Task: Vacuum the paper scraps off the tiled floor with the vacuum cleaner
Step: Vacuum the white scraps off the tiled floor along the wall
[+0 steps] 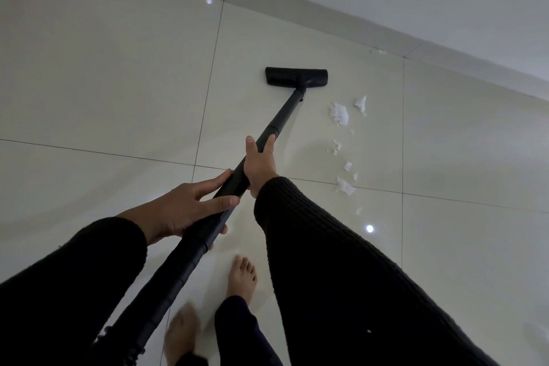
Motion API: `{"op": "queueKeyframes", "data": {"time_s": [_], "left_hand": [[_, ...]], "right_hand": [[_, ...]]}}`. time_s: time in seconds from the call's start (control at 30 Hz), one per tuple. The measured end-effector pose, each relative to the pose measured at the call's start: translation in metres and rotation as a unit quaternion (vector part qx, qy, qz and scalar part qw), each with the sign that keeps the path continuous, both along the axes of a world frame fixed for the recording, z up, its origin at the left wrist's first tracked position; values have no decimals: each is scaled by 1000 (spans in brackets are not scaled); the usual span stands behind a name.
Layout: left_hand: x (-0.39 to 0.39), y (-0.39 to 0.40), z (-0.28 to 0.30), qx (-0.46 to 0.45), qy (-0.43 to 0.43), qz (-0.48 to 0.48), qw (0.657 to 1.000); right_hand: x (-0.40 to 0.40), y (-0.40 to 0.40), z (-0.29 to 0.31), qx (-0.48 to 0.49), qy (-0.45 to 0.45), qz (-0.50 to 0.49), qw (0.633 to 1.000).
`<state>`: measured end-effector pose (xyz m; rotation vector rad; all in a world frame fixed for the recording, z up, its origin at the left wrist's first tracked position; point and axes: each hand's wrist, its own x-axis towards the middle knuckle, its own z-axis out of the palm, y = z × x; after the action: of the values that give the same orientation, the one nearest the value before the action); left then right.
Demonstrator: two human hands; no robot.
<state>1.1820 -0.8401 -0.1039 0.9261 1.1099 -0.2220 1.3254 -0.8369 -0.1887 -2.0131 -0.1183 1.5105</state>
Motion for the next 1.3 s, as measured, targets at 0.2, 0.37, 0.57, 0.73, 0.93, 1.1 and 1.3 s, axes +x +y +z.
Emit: {"op": "queueKeyframes", "data": {"time_s": [0.2,0.37,0.57,0.73,0.93,1.1,1.3], "left_hand": [[12,26,5,13,-3,-6,1000],[24,56,3,15,-10,-20,1000],[45,89,4,10,-24,-31,999],[64,106,2,-2,-41,-30,999],[86,122,-12,-14,-42,-35,998],[104,133,-17,-19,-42,-31,998],[126,150,-18,-26,-41,-20,999]], "right_hand": [[10,23,6,-5,-8,-2,1000],[22,47,9,-14,-23,-16,1000],[43,78,10,-11,-34,-38,999],[62,96,7,-10,-51,-41,998],[86,108,-3,-24,-49,-45,997],[106,119,-9,-25,-58,-40,997],[129,137,-7,-27,-49,-43,998]]}}
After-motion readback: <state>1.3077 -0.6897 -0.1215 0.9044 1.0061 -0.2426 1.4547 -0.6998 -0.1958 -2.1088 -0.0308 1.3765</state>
